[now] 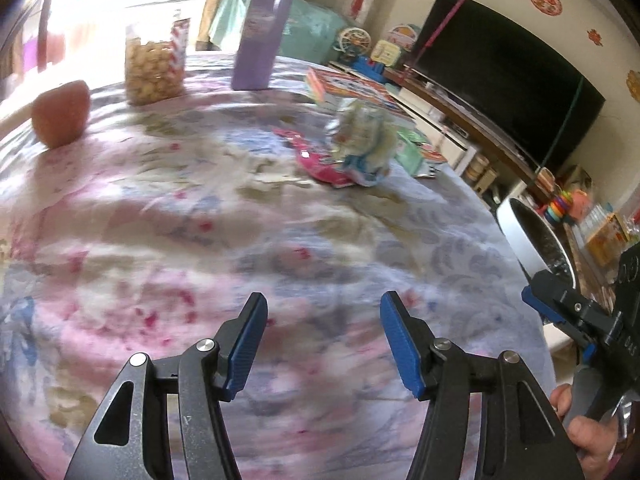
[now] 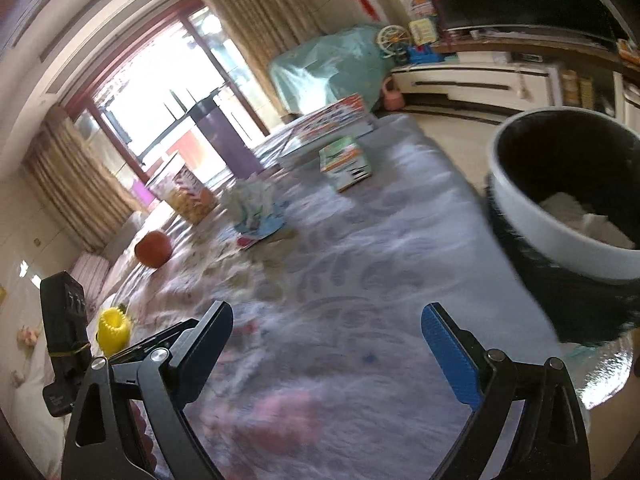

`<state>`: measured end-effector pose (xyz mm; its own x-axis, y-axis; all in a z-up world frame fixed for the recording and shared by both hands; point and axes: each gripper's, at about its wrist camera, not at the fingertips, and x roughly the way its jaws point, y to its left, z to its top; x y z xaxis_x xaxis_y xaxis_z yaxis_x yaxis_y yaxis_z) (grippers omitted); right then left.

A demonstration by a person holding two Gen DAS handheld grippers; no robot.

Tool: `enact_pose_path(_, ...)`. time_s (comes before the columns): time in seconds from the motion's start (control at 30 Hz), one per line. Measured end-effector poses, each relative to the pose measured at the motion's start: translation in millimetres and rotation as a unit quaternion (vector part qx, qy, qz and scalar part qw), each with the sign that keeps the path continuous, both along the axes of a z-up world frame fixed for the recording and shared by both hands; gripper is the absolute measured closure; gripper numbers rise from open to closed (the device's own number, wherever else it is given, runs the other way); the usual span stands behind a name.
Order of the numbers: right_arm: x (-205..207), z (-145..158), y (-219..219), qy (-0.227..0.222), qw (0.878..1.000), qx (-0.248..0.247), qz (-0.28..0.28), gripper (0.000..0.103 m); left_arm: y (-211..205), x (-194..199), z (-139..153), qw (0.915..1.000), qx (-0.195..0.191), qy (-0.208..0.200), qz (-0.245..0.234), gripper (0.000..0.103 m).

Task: Collect trash
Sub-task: 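Move both open tools back over the table toward the pink package and crumpled paper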

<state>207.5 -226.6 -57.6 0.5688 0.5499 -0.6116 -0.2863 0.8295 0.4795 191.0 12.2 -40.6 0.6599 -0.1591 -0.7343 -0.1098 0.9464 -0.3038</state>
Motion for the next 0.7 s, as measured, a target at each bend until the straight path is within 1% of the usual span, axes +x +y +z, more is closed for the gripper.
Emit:
enact_pose_path(0.07, 3, -1, 8, -0.001, 1.000, 0.002, 0.010, 0.007, 8, -3, 0, 1.0000, 0.000, 0.001, 0.007, 0.044)
enact_pose_path(0.23, 15, 3, 34, -0.012, 1.000, -0.017, 0.020, 0.007, 24, -3, -1, 0.9997, 0.004, 0.002, 0.025, 0.044)
enact_pose_path(0.53, 52, 9, 67, -0.023, 0.999, -0.012, 0.037, 0.008, 39, 10, -7, 0.9993, -0.002, 0.008, 0.037, 0.044)
enact_pose_path(0.7, 79, 5, 87, -0.015, 0.999, 0.002, 0.049, 0.009, 43, 21, -12, 0.9992, -0.004, 0.013, 0.037, 0.044)
